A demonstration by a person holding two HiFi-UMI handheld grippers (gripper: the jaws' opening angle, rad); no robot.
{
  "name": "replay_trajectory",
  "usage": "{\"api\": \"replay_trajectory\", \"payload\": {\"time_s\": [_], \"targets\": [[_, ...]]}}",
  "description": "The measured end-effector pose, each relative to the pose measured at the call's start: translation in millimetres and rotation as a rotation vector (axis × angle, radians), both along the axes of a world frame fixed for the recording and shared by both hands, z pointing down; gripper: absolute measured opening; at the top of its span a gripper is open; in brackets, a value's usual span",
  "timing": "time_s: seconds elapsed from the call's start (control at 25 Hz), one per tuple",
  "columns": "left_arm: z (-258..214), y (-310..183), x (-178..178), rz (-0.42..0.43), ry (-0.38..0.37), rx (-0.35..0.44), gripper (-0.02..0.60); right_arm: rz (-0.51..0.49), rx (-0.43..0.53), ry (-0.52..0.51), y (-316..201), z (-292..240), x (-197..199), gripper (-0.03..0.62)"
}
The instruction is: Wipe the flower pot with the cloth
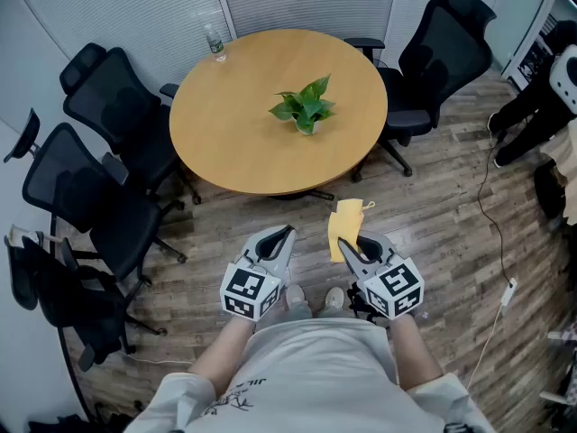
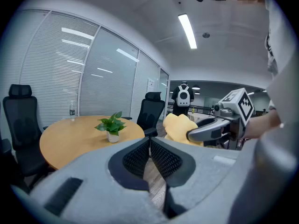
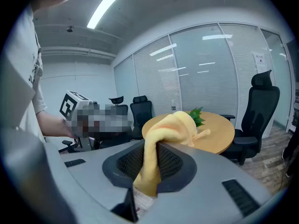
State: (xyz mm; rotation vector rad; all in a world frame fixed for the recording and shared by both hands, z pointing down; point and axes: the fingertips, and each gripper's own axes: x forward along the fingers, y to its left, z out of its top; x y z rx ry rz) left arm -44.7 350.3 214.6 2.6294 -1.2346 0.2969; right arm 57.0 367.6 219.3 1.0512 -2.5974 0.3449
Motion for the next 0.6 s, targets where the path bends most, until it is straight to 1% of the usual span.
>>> {"api": "replay_trajectory", "payload": {"time_s": [0.44, 0.6], "targets": [[-1.5, -14.2, -22.0, 0.029, 0.016, 0.014, 0.020, 0.038, 0.027, 0.010, -13.4, -6.9, -19.0, 0.061], [-2.3, -17.1, -33.4, 0.046, 0.014, 0.028, 0.020, 0.082, 0.043, -0.007, -18.3, -8.5, -26.8, 0.063]]}}
